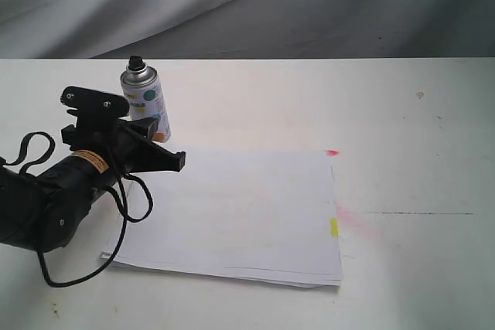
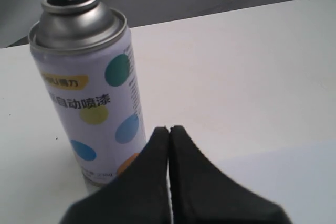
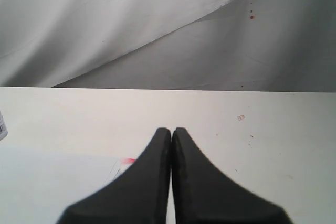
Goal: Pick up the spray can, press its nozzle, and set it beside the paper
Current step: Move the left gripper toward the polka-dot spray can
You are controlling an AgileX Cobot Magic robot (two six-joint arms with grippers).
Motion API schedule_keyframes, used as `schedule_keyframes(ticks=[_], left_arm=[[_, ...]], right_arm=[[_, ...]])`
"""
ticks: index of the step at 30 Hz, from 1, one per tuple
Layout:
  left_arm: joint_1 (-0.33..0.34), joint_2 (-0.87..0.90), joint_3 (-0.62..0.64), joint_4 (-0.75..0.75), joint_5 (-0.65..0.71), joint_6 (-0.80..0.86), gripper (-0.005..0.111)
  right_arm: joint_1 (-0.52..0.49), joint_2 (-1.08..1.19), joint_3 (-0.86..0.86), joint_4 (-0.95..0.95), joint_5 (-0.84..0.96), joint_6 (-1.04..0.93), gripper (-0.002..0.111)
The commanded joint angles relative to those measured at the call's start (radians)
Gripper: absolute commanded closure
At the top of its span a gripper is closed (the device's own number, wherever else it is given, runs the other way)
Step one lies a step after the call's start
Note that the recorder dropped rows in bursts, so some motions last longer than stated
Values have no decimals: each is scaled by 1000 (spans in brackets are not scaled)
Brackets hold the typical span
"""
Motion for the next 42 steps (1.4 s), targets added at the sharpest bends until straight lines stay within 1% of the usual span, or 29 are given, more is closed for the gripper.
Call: schedule_keyframes(ticks=[1, 3, 5, 7, 10, 12, 13, 16, 20, 24, 31, 35, 42], left_arm=[[-5, 7, -19, 3, -17, -3, 106], [-5, 7, -19, 3, -17, -3, 102], [-5, 7, -19, 3, -17, -3, 93], [-5, 7, -19, 3, -17, -10, 80], [-5, 7, -19, 3, -17, -10, 50], [-5, 7, -19, 3, -28, -10, 34], [-5, 7, -19, 3, -30, -10, 28], [-5, 7, -19, 3, -20, -10, 18], [-5, 7, -19, -6, -17, -10, 17], [-5, 7, -19, -77, -17, -5, 17], [2, 15, -22, -77, -25, 10, 17], [25, 50, -45, -94, -32, 33, 17], [26, 141, -108, -88, -42, 44, 17]], right_arm=[[-1, -2, 3, 8, 3, -7, 108], [-1, -2, 3, 8, 3, -7, 108], [-1, -2, 3, 8, 3, -7, 108], [-1, -2, 3, 8, 3, -7, 108], [-1, -2, 3, 8, 3, -7, 108], [-1, -2, 3, 8, 3, -7, 108], [-1, -2, 3, 8, 3, -7, 108], [-1, -2, 3, 8, 3, -7, 108], [-1, -2, 3, 8, 3, -7, 108], [-1, -2, 3, 8, 3, -7, 108], [-1, -2, 3, 8, 3, -7, 108], [-1, -2, 3, 8, 3, -7, 108], [-1, -2, 3, 8, 3, -7, 108]])
